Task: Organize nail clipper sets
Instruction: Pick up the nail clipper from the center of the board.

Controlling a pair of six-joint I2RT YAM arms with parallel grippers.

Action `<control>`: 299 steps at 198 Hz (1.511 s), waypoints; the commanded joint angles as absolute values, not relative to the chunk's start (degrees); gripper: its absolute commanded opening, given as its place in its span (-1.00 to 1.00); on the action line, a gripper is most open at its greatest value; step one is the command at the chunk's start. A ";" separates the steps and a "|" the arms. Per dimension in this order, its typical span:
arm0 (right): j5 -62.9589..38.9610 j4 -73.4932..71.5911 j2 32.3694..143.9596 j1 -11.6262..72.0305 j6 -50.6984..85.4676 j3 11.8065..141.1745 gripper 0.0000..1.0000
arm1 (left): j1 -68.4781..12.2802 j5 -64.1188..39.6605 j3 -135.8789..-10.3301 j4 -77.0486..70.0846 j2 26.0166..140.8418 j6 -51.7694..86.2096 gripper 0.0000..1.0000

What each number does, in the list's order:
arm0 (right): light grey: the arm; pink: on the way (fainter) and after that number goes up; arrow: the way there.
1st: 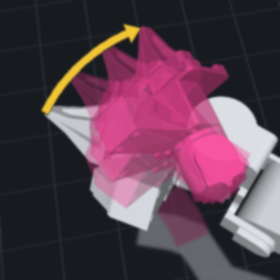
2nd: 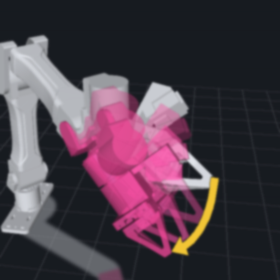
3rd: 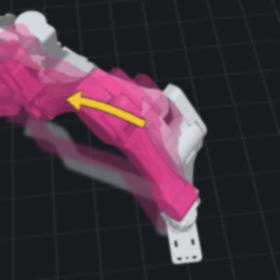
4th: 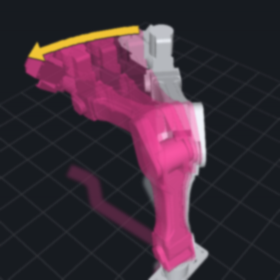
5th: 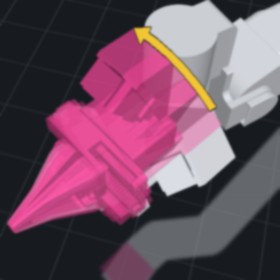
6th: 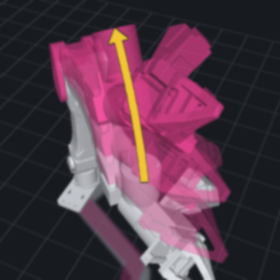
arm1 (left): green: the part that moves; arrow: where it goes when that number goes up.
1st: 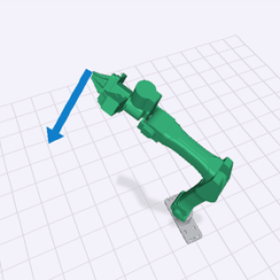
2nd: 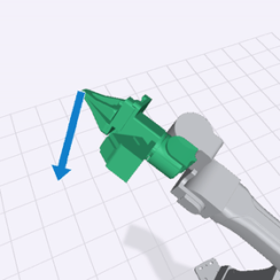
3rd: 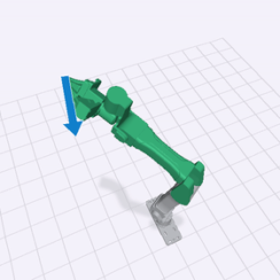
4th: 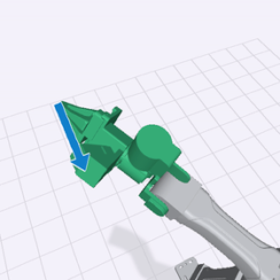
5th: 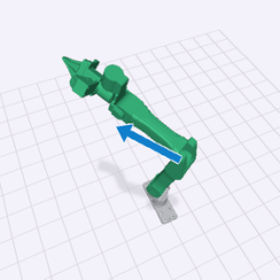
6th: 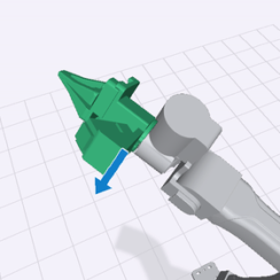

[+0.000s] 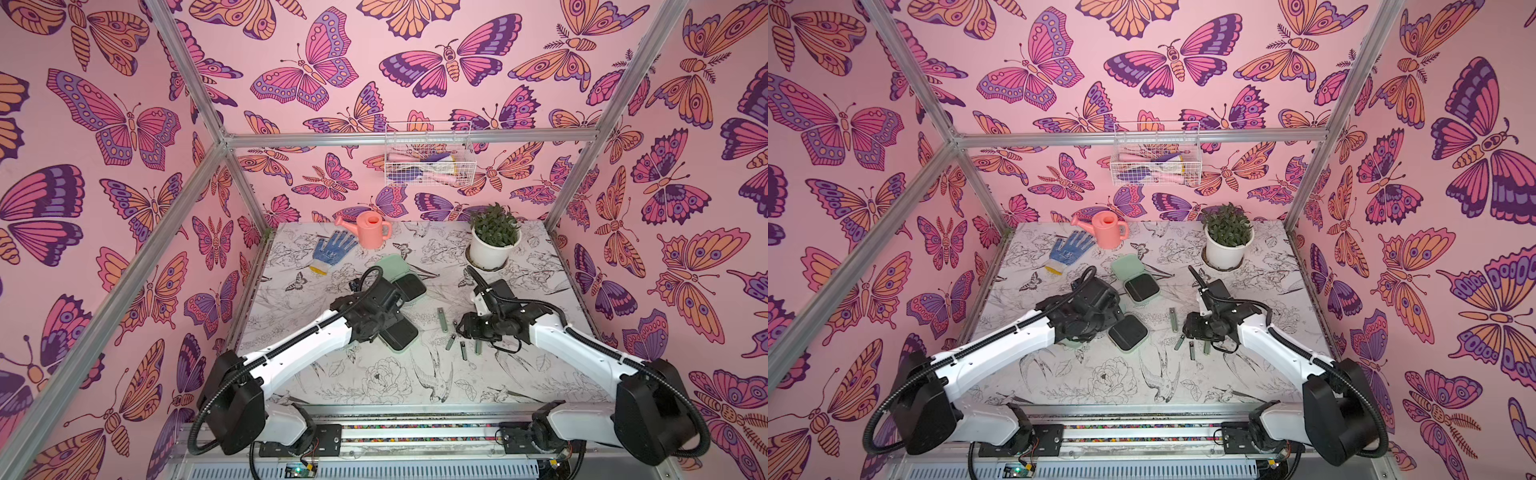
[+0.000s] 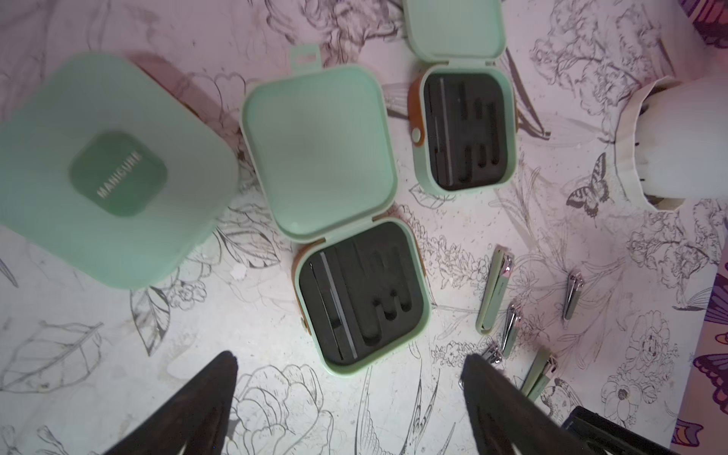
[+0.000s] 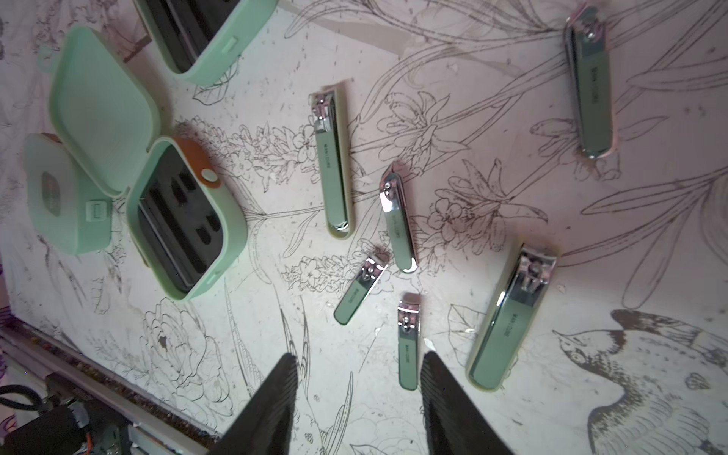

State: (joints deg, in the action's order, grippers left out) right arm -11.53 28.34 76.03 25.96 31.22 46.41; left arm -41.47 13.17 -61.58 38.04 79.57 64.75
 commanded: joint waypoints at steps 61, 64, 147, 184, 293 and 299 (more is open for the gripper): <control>2.34 37.18 92.50 33.45 29.74 64.54 0.05 | -29.23 -4.49 -59.02 23.94 80.53 42.22 0.73; 2.94 37.11 93.19 33.89 29.88 65.03 0.05 | -29.04 -4.75 -59.02 23.83 80.40 41.81 0.73; 7.15 29.49 105.69 37.19 31.12 69.57 0.07 | -26.54 -9.39 -57.71 22.92 78.56 37.70 0.70; 8.84 29.06 107.54 37.11 30.85 70.22 -0.10 | -26.54 -10.54 -56.87 21.42 78.75 38.67 0.65; 8.70 28.04 109.34 37.01 31.53 69.98 -0.42 | -26.55 -11.34 -56.15 21.01 78.79 38.68 0.57; 8.61 27.98 109.40 37.04 31.60 69.92 -0.44 | -26.54 -11.34 -56.16 21.00 78.76 38.67 0.57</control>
State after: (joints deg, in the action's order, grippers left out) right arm 7.73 28.25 108.99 36.64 31.29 69.60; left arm -26.89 -10.76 -57.08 21.82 79.70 39.20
